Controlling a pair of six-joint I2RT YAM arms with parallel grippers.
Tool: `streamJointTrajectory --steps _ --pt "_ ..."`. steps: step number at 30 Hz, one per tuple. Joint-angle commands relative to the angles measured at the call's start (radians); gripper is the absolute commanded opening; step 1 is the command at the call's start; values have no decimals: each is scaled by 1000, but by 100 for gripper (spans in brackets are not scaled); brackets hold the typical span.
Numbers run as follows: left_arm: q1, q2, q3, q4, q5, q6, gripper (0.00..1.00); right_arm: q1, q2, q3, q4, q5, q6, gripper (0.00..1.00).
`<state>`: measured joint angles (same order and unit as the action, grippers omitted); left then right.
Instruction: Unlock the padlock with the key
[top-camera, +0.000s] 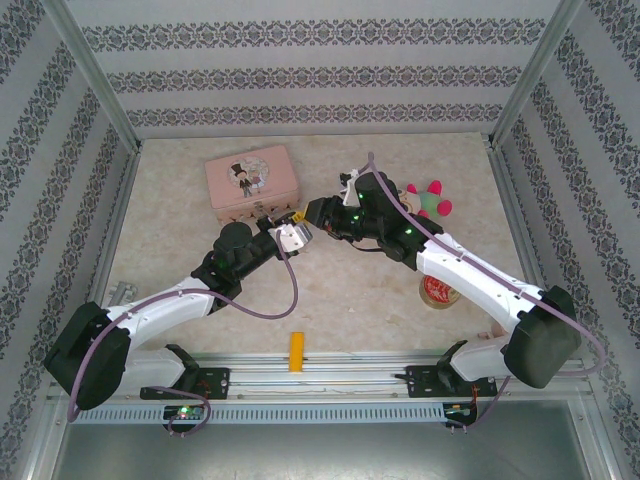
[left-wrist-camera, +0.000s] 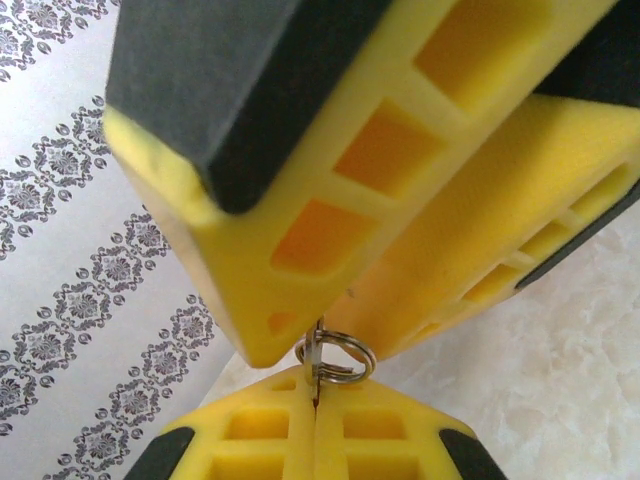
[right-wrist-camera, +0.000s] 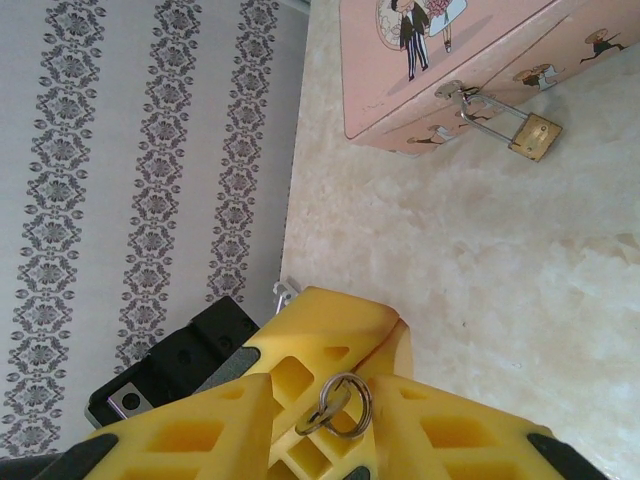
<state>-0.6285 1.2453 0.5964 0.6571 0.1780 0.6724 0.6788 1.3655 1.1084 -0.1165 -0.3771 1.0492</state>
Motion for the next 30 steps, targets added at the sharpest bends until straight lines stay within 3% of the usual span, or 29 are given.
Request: streamJointTrajectory --steps 1,6,16,20,24,27,30 --pt "-17 -7 26 -11 -5 16 0 10 12 22 8 -22 8 32" --pt "-22 -8 24 -12 -8 20 0 9 25 20 17 -32 8 29" --pt "-23 -13 12 -4 -41 17 0 2 23 5 27 -33 14 1" --pt "-23 -28 4 5 -43 -15 24 -18 -6 -29 33 -16 10 0" --pt "-23 -74 10 -44 -30 -109 74 -46 -46 -74 53 -8 -35 0" --pt "-24 -130 18 -115 -60 -228 100 -62 -81 -105 59 1 -84 0" --pt "-23 -206 27 -202 -133 -383 99 -85 -117 -149 100 -1 -109 0"
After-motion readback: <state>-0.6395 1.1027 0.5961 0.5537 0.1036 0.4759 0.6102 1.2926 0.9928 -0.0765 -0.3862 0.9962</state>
